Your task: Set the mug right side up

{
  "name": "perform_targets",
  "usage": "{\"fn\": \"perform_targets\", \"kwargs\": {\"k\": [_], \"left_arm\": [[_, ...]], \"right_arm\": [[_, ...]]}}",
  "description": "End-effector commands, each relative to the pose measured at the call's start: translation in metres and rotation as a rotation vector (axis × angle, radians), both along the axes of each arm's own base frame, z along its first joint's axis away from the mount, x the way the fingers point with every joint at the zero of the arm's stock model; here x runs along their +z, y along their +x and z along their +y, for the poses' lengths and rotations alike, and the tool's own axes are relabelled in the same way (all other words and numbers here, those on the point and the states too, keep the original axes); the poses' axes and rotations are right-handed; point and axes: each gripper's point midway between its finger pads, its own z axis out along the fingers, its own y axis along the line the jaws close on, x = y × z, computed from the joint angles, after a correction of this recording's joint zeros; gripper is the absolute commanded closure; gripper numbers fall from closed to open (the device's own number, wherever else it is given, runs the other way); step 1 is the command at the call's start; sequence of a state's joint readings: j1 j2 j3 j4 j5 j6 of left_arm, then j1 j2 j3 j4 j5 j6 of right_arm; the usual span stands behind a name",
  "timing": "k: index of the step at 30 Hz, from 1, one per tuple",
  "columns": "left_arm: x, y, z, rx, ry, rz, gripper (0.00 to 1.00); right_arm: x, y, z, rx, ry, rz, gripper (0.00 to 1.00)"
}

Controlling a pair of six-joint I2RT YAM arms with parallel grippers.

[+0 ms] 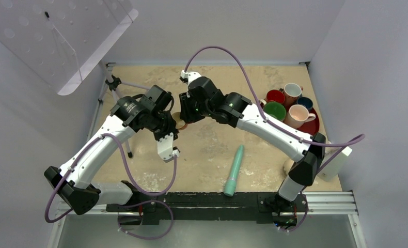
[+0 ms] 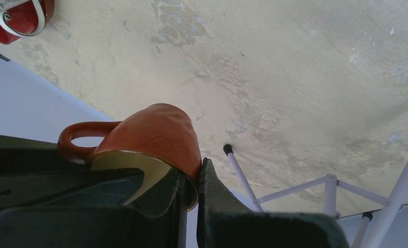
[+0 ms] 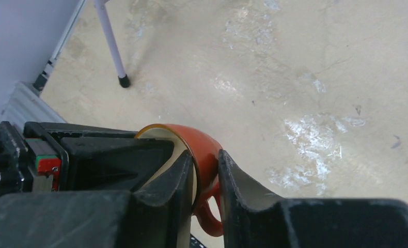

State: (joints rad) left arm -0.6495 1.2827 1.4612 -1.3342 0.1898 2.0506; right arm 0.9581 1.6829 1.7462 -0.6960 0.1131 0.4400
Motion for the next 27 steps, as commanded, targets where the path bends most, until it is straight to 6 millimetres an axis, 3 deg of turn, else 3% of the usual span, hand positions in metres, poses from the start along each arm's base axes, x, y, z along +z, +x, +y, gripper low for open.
{"fn": "perform_targets", "kwargs": {"k": [1,2,4,5,7,8,12,15,18,22,27], "left_arm": [[0.017,-0.001,-0.011,-0.201,0.000,-0.126,1.00],[0.018,0.000,-0.011,-0.195,-0.006,-0.129,1.00],[0.020,0.002,-0.016,-0.175,-0.043,-0.135,1.00],[0.023,0.003,-0.020,-0.153,-0.084,-0.141,0.93],[0.030,0.007,-0.028,-0.084,-0.178,-0.138,0.29],[0.034,0.008,-0.031,-0.049,-0.222,-0.133,0.04],[0.042,-0.004,-0.028,0.114,-0.344,-0.026,0.00],[0.042,-0.017,-0.024,0.265,-0.443,0.079,0.00],[0.028,-0.024,-0.020,0.409,-0.526,0.157,0.00],[0.013,-0.033,-0.014,0.538,-0.616,0.226,0.00],[0.001,-0.044,-0.009,0.598,-0.680,0.267,0.00]], "right_arm": [[-0.008,0.016,-0.019,-0.090,-0.115,-0.040,0.87],[-0.011,0.018,-0.024,-0.111,-0.136,-0.040,0.97],[-0.014,0.023,-0.037,-0.177,-0.169,-0.051,1.00],[-0.013,0.025,-0.046,-0.225,-0.181,-0.060,1.00],[-0.017,0.032,-0.075,-0.365,-0.213,-0.068,1.00],[-0.021,0.033,-0.091,-0.434,-0.219,-0.058,1.00],[-0.039,0.023,-0.139,-0.640,-0.130,0.031,1.00],[-0.067,0.014,-0.188,-0.788,-0.059,0.142,1.00],[-0.102,-0.001,-0.240,-0.912,-0.032,0.232,1.00],[-0.132,-0.021,-0.288,-1.097,-0.017,0.308,1.00],[-0.149,-0.027,-0.368,-1.491,0.032,0.282,1.00]]}}
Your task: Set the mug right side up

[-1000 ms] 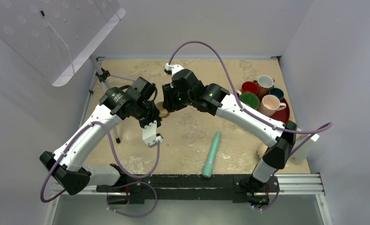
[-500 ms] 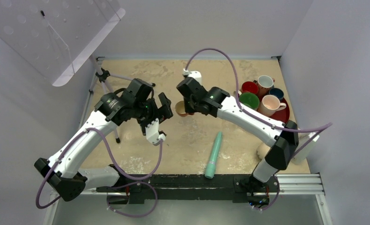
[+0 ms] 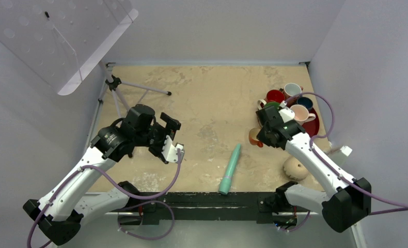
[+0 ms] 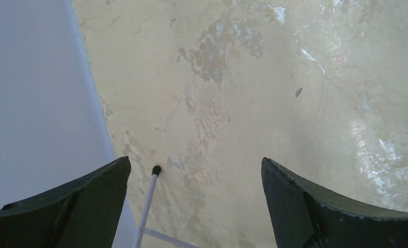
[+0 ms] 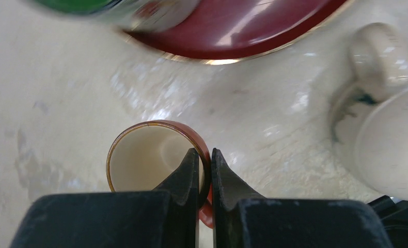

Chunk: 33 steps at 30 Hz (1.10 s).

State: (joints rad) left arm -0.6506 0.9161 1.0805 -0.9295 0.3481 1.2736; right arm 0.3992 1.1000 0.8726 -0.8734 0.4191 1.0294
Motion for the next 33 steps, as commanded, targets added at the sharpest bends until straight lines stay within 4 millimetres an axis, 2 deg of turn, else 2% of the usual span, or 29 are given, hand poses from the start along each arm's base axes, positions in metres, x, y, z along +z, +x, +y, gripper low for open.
{"fn": "perform_targets", "kwargs": {"k": [1,5,8,12,17,24,29,32,33], "left_arm": [[0.008,-0.004,-0.008,0.084,-0.162,0.039,0.00],[0.009,-0.002,-0.005,0.120,-0.198,0.018,0.00],[0.010,-0.005,-0.004,0.119,-0.216,0.007,0.00],[0.009,-0.004,-0.002,0.131,-0.220,-0.004,0.00],[0.011,-0.001,0.000,0.140,-0.221,-0.026,0.00],[0.012,0.005,0.001,0.152,-0.215,-0.043,0.00],[0.010,0.006,0.001,0.155,-0.209,-0.036,0.00],[0.010,0.008,0.000,0.154,-0.208,-0.032,0.00],[0.010,0.008,0.000,0.155,-0.207,-0.030,0.00]], "right_arm": [[0.001,0.007,-0.058,-0.377,0.009,-0.098,1.00],[0.000,0.011,-0.096,-0.593,-0.034,-0.126,1.00],[-0.005,0.019,-0.113,-0.673,-0.032,-0.145,1.00],[-0.031,0.024,-0.128,-0.767,-0.001,-0.096,1.00],[-0.042,0.037,-0.139,-0.809,-0.025,-0.091,1.00],[-0.058,0.050,-0.139,-0.746,-0.062,-0.003,0.99],[-0.049,0.056,-0.135,-0.679,-0.057,0.003,0.82],[-0.040,0.054,-0.134,-0.665,-0.055,0.016,0.53],[-0.036,0.053,-0.134,-0.657,-0.057,0.012,0.46]]}}
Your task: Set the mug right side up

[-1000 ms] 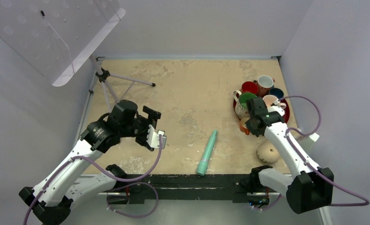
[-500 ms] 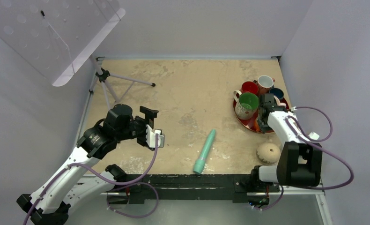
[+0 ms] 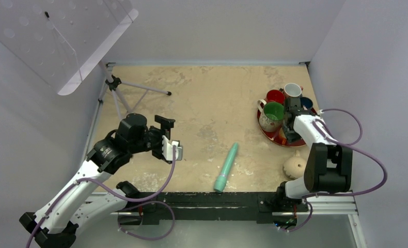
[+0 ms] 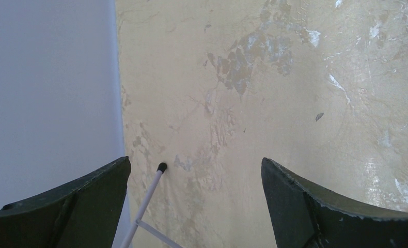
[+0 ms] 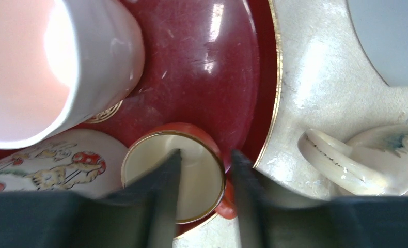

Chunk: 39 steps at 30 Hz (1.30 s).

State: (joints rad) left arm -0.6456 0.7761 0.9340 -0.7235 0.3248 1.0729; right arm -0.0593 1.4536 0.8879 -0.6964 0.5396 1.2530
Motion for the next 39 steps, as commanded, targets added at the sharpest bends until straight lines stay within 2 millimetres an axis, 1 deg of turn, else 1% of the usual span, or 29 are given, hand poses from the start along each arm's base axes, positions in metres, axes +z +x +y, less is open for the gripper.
{"fn": "perform_targets", "kwargs": {"k": [1,2,5,8,10,12,14,15,16,17,18,19,21,24,26,28,31,32,35,39], "left_arm": [[0.004,0.006,-0.002,0.015,-0.018,-0.005,0.00],[0.004,0.006,-0.003,0.015,-0.018,-0.004,0.00],[0.003,0.007,-0.004,0.013,-0.017,0.000,0.00],[0.001,0.006,-0.005,0.009,-0.019,0.008,0.00],[0.001,0.006,-0.005,0.008,-0.018,0.009,0.00],[-0.002,0.007,-0.005,0.008,-0.011,0.009,0.00],[-0.002,0.007,-0.004,0.008,-0.009,0.004,0.00],[-0.002,0.008,-0.004,0.008,-0.009,0.002,0.00],[-0.002,0.008,-0.005,0.005,-0.009,0.001,0.00],[-0.002,0.008,-0.005,0.004,-0.010,0.000,0.00],[-0.001,0.009,-0.006,0.004,-0.013,-0.002,0.00],[0.000,0.008,-0.006,0.001,-0.016,-0.003,0.00],[0.000,0.008,-0.006,0.000,-0.016,-0.007,0.00],[0.000,0.007,-0.005,-0.003,-0.014,-0.010,0.00],[-0.001,0.006,-0.004,-0.002,-0.013,-0.006,0.00],[-0.002,0.005,-0.004,-0.001,-0.013,-0.004,0.00],[-0.003,0.004,-0.003,-0.002,-0.011,-0.008,0.00],[-0.003,0.004,-0.002,-0.002,-0.009,-0.008,0.00],[-0.003,0.004,-0.001,0.003,-0.008,-0.011,0.00],[-0.003,0.006,-0.001,0.002,-0.005,-0.020,0.00]], "right_arm": [[0.032,0.009,-0.003,0.041,-0.023,-0.044,0.41],[0.036,0.007,-0.002,0.048,-0.023,-0.058,0.37],[0.052,0.004,-0.001,0.067,-0.022,-0.105,0.35],[0.067,0.001,0.001,0.110,-0.035,-0.123,0.39],[0.084,0.010,0.009,0.233,-0.072,-0.155,0.42],[0.108,0.020,0.037,0.411,-0.146,-0.187,0.42],[0.134,0.031,0.074,0.577,-0.238,-0.238,0.40],[0.139,0.034,0.096,0.670,-0.273,-0.248,0.40],[0.140,0.038,0.116,0.754,-0.297,-0.244,0.39],[0.135,0.041,0.132,0.828,-0.316,-0.220,0.39],[0.124,0.045,0.148,0.890,-0.335,-0.172,0.39],[0.115,0.046,0.159,0.949,-0.364,-0.124,0.39],[0.099,0.052,0.173,1.023,-0.447,-0.023,0.40],[0.079,0.069,0.182,1.084,-0.553,0.102,0.40],[0.070,0.082,0.179,1.080,-0.615,0.152,0.39],[0.063,0.094,0.175,1.066,-0.639,0.187,0.39],[0.056,0.114,0.173,1.064,-0.658,0.180,0.38],[0.052,0.119,0.171,1.067,-0.652,0.182,0.38],[0.036,0.133,0.158,1.052,-0.619,0.201,0.37],[0.016,0.143,0.153,1.091,-0.559,0.204,0.38]]}}
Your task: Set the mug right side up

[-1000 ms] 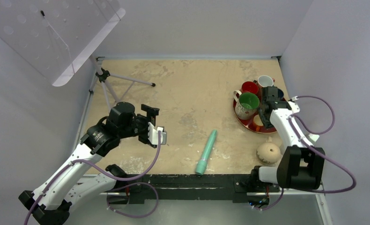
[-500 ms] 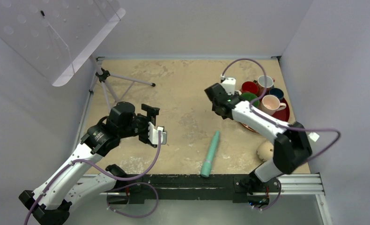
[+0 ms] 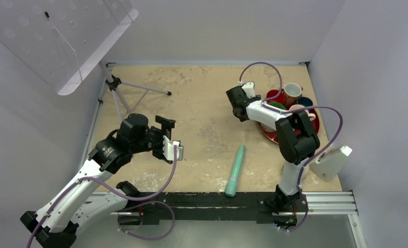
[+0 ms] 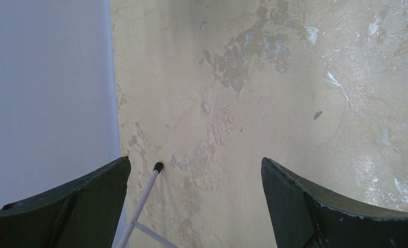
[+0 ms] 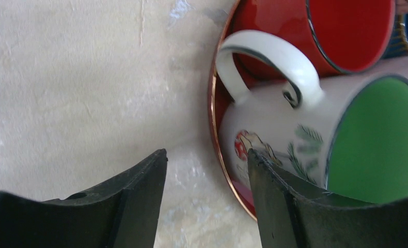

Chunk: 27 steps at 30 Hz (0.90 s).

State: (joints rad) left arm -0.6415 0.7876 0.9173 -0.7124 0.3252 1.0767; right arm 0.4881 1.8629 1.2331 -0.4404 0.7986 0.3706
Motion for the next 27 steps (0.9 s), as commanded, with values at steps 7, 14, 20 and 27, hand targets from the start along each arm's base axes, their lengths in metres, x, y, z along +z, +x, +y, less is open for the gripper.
{"fn": "perform_targets", "kwargs": {"k": [7,14,20,27], "left_arm": [[0.007,0.009,-0.001,0.001,-0.008,-0.051,0.00],[0.010,0.012,-0.001,0.004,-0.007,-0.066,0.00],[0.011,0.016,0.000,0.010,-0.004,-0.078,0.00],[0.011,0.016,0.002,0.018,0.004,-0.078,0.00]], "right_arm": [[-0.017,0.038,-0.005,0.049,0.102,0.020,0.42],[-0.032,0.038,-0.013,0.116,0.155,0.160,0.50],[-0.063,-0.001,0.032,0.392,0.348,0.467,0.61],[-0.054,0.006,0.077,0.417,0.497,0.401,0.71]]}}
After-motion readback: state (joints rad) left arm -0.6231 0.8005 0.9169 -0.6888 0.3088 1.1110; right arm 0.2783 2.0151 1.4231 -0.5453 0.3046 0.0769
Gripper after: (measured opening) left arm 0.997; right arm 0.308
